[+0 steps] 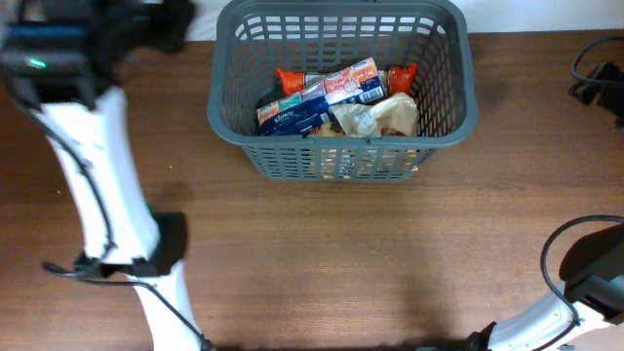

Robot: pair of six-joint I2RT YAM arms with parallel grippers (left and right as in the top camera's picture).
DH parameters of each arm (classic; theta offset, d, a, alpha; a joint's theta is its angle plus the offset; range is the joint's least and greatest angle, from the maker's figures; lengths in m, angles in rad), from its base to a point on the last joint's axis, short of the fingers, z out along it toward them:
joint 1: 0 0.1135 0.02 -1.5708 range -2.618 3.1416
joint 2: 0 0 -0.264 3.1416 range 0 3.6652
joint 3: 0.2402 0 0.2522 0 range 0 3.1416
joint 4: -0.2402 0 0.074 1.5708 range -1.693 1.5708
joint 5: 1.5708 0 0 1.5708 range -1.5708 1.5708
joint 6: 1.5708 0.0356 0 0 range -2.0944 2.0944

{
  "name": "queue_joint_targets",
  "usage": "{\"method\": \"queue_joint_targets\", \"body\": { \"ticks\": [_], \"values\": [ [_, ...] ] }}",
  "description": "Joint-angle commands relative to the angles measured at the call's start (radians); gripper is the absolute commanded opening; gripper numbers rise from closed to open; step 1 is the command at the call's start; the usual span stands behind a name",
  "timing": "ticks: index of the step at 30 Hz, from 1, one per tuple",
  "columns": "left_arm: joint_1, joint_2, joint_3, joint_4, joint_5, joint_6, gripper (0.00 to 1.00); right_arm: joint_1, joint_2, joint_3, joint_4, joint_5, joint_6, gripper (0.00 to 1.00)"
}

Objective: Pack container
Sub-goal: 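Lift the green jar and lower it into the basket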

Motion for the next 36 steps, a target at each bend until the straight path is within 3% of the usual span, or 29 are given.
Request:
{"method": "queue_joint_targets", "body": {
  "ticks": [1, 6, 15, 23, 27, 29, 31, 32, 33, 36],
  "values": [
    [-0.196, -0.022, -0.018, 0.008, -0.173, 0.252, 0.02, 0.002, -0.026, -0.007, 0.003, -0.012, -0.003, 0.99],
    [-0.375, 0.021, -0.125, 0.026, -0.245, 0.429, 0.02, 0.002, -0.026, -0.007, 0.003, -0.012, -0.003, 0.99],
    [-0.44, 0.149, -0.425, 0.08, -0.311, 0.442, 0.02, 0.002, -0.026, -0.007, 0.003, -0.012, -0.003, 0.99],
    [-0.406, 0.174, -0.5, 0.01, -0.371, 0.29, 0.02, 0.002, -0.026, -0.007, 0.003, -0.012, -0.003, 0.99],
    [-0.361, 0.174, -0.5, -0.047, -0.282, 0.238, 0.03, 0.002, -0.026, -0.007, 0.003, -0.012, -0.002, 0.99],
    [-0.337, 0.174, -0.5, -0.067, -0.212, 0.237, 0.11, 0.002, -0.026, -0.007, 0.003, -0.012, -0.003, 0.99],
    [-0.319, 0.174, -0.5, -0.08, -0.158, 0.233, 0.39, 0.002, -0.026, -0.007, 0.003, -0.012, -0.002, 0.99],
    [-0.314, 0.174, -0.5, -0.09, -0.138, 0.225, 0.43, 0.002, -0.026, -0.007, 0.003, -0.012, -0.003, 0.99],
    [-0.312, 0.174, -0.5, -0.103, -0.123, 0.217, 0.59, 0.002, -0.026, -0.007, 0.003, -0.012, -0.002, 0.99],
    [-0.312, 0.17, -0.497, -0.133, -0.122, 0.21, 0.59, 0.002, -0.026, -0.007, 0.003, -0.012, -0.002, 0.99]
  ]
}}
